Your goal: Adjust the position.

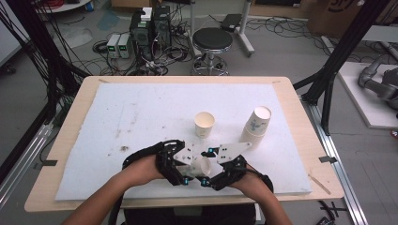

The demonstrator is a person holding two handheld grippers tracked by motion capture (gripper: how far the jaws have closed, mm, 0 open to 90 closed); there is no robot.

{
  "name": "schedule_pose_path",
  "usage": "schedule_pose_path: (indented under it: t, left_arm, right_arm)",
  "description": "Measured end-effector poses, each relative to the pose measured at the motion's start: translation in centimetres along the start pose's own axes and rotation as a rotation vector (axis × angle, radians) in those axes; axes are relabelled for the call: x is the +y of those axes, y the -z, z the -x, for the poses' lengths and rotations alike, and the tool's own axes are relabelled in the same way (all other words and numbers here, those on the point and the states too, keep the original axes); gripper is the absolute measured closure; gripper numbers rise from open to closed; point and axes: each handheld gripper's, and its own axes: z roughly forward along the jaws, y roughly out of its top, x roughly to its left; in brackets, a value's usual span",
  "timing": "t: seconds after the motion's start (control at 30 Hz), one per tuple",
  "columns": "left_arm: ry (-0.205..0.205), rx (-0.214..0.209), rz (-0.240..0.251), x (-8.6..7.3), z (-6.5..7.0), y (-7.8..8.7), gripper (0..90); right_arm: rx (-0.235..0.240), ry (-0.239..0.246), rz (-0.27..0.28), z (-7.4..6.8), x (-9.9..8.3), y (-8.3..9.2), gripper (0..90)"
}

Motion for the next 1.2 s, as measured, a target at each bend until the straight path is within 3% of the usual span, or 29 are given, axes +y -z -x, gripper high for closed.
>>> schedule_pose_path:
  t: [0.3,0.47,0.6,0.77,0.87,1.07,1.2]
  left_arm:
    - [-0.011,-0.030,0.000,0.0,0.3,-0.3,32.8]
    - [-0.002,-0.032,0.027,-0.2,0.3,-0.3,31.0]
    - [0.035,-0.021,0.134,-1.1,0.4,0.0,22.2]
    - [0.128,0.032,0.319,-3.5,0.8,0.6,19.2]
    - [0.190,0.053,0.404,-4.8,1.0,0.8,18.9]
    - [0.244,0.071,0.477,-6.4,1.0,1.3,18.9]
    - [0.288,0.080,0.550,-7.1,0.9,1.8,18.8]
  right_arm:
    - [0.040,0.039,-0.043,-0.2,0.0,-0.3,35.4]
    - [0.046,0.053,-0.040,-0.2,0.0,-0.2,36.5]
    - [0.047,0.036,-0.022,0.0,-0.1,0.1,36.4]
    - [0.030,0.012,0.001,0.3,-0.3,0.7,36.4]
    - [0.026,-0.002,0.010,0.4,-0.4,0.9,36.3]
    - [0.054,-0.021,0.046,0.6,-0.3,1.2,36.3]
    - [0.049,-0.027,0.054,0.6,-0.4,1.3,36.3]
